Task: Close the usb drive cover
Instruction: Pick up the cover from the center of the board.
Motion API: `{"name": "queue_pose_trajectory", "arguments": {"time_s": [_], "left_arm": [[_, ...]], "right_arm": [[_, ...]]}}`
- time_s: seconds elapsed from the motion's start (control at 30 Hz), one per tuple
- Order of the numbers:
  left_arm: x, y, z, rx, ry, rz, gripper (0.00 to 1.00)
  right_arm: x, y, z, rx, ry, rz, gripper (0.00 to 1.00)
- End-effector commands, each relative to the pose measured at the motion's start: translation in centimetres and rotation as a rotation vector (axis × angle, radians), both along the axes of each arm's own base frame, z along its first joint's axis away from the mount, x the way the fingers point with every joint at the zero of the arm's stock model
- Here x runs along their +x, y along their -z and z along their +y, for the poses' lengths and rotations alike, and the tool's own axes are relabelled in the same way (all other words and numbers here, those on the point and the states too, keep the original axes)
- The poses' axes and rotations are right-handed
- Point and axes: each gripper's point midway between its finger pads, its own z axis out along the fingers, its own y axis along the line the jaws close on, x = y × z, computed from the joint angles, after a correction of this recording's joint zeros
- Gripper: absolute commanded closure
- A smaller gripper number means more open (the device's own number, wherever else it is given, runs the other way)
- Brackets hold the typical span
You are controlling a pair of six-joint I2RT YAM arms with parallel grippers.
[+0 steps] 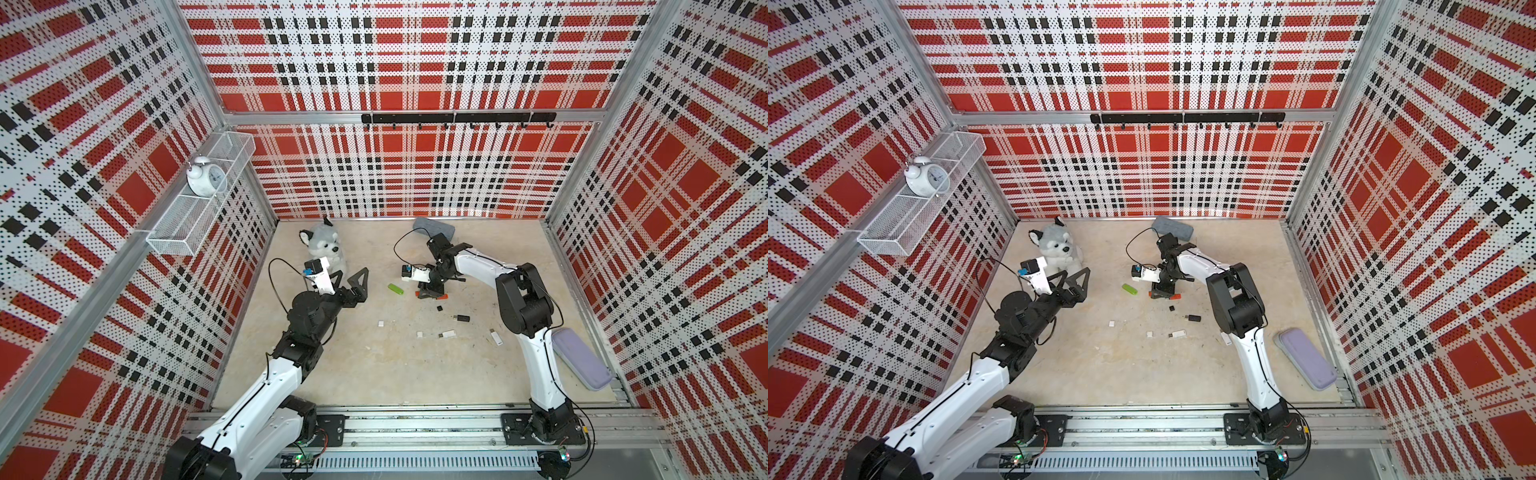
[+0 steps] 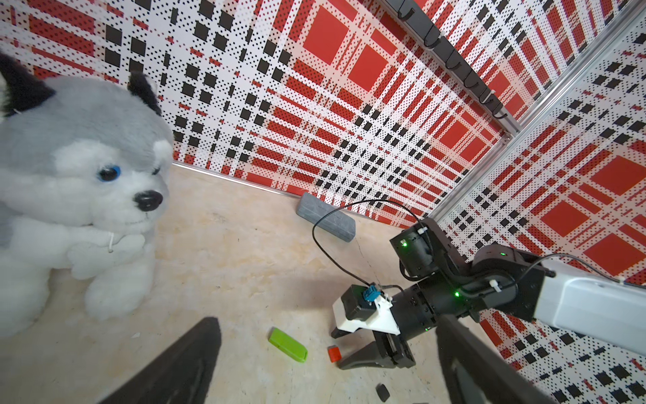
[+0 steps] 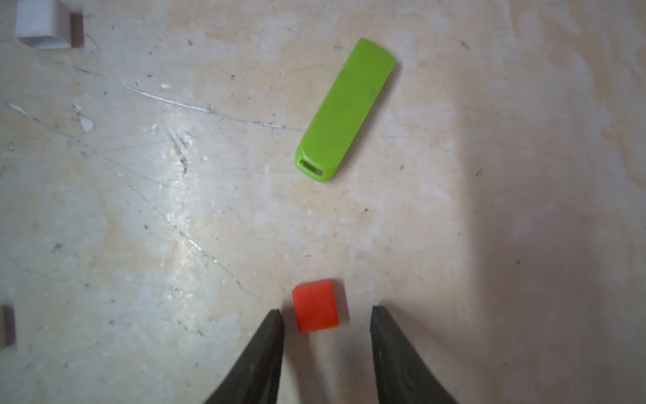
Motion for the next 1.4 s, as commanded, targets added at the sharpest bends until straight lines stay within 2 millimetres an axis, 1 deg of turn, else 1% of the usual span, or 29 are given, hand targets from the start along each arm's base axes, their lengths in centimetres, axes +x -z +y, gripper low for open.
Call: {"name": "queue_pose_trajectory", "arguments": {"time_s": [0.0, 0.13, 0.23, 0.47, 0.53, 0.77, 0.83, 0.87, 0.97, 1.1, 1.17, 1.27, 1.37], "left_arm": [[-0.1, 0.4, 0.3, 0.011, -0.002, 0.001, 0.02], [-0.1, 0.4, 0.3, 0.011, -0.001, 0.002, 0.02], [-0.1, 0.5, 0.3, 0.011, 0.001, 0.004, 0.02], [-0.2, 0.3, 0.4, 0.009, -0.001, 0.0, 0.02], [-0.2, 0.2, 0.4, 0.008, 0.0, -0.003, 0.02], [-0.2, 0.3, 0.3, 0.007, 0.004, 0.001, 0.02], [-0.1, 0.2, 0.2, 0.005, 0.007, 0.001, 0.02], [-0.2, 0.2, 0.2, 0.005, 0.01, 0.002, 0.02], [-0.2, 0.2, 0.1, -0.001, 0.015, 0.005, 0.02], [-0.2, 0.3, -0.1, -0.013, 0.029, 0.014, 0.02], [-0.3, 0.5, -0.5, -0.016, 0.051, 0.022, 0.02], [-0.4, 0.9, -1.1, -0.023, 0.082, 0.04, 0.0], [-0.4, 1.5, -1.9, -0.04, 0.125, 0.069, 0.04]], "right_arm": [[-1.3, 1.8, -0.1, -0.048, -0.027, 0.054, 0.58], [-1.3, 1.9, -0.1, -0.053, -0.019, 0.055, 0.62], [-1.3, 2.0, -0.1, -0.056, -0.018, 0.057, 0.67], [-1.0, 2.2, -0.2, -0.064, -0.006, 0.06, 0.72], [-1.1, 2.3, -0.1, -0.067, -0.006, 0.061, 0.75], [-1.2, 1.9, -0.1, -0.056, -0.006, 0.057, 0.77], [-1.1, 1.2, 0.2, -0.03, 0.005, 0.044, 0.78], [-1.0, 0.6, 0.4, -0.009, 0.007, 0.033, 0.78], [-0.4, -1.8, 0.9, 0.045, 0.023, -0.029, 0.78], [-0.3, -5.3, 1.0, 0.122, 0.034, -0.107, 0.78], [-0.5, -6.7, 0.9, 0.148, 0.045, -0.136, 0.78], [-1.1, -8.4, 0.7, 0.185, 0.056, -0.174, 0.78], [-2.2, -9.9, 0.5, 0.237, 0.067, -0.208, 0.78]]}}
